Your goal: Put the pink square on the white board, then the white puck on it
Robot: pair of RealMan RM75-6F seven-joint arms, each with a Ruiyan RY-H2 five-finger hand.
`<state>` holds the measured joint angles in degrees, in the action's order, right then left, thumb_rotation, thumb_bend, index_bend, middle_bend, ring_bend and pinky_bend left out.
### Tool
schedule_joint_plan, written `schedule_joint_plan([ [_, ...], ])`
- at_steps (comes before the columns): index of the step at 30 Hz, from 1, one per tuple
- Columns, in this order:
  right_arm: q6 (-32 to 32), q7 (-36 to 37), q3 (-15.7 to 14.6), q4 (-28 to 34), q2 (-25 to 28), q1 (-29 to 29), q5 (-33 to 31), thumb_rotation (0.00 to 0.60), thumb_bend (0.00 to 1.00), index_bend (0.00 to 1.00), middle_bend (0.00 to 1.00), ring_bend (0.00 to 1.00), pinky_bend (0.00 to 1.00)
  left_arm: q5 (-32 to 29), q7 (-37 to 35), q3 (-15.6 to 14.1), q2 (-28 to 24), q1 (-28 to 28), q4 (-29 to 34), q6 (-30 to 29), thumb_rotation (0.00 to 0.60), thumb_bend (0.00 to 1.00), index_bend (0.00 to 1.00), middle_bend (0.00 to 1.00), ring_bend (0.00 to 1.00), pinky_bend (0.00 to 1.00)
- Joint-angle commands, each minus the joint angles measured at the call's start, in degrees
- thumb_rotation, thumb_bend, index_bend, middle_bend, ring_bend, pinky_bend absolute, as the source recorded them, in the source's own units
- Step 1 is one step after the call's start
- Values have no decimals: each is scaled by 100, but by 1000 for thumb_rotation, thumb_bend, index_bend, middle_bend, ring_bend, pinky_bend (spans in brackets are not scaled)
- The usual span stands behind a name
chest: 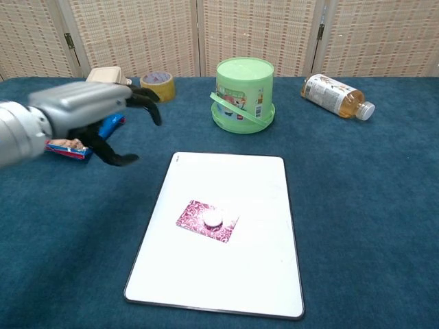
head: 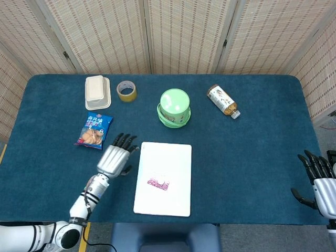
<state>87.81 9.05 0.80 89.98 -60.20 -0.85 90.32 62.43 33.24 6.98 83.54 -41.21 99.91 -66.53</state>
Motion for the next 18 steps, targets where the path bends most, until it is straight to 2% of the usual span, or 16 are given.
schedule_joint_plan([
  [1,-1,29,6,-20,-20,-15,20,600,285,9,38,48,0,514,-444,-146,-511,560,-21,-713,600,371,284,116,25,0],
  [7,-38,69,-1,-61,-44,-15,-14,600,285,9,38,48,0,1028,-890,-448,-970,1378,-252,-1708,600,371,268,116,26,0],
  [18,-76,114,1,-47,-86,-24,-43,600,286,9,38,48,0,1504,-1862,-963,-1542,2513,-328,-2430,600,371,241,116,26,0],
])
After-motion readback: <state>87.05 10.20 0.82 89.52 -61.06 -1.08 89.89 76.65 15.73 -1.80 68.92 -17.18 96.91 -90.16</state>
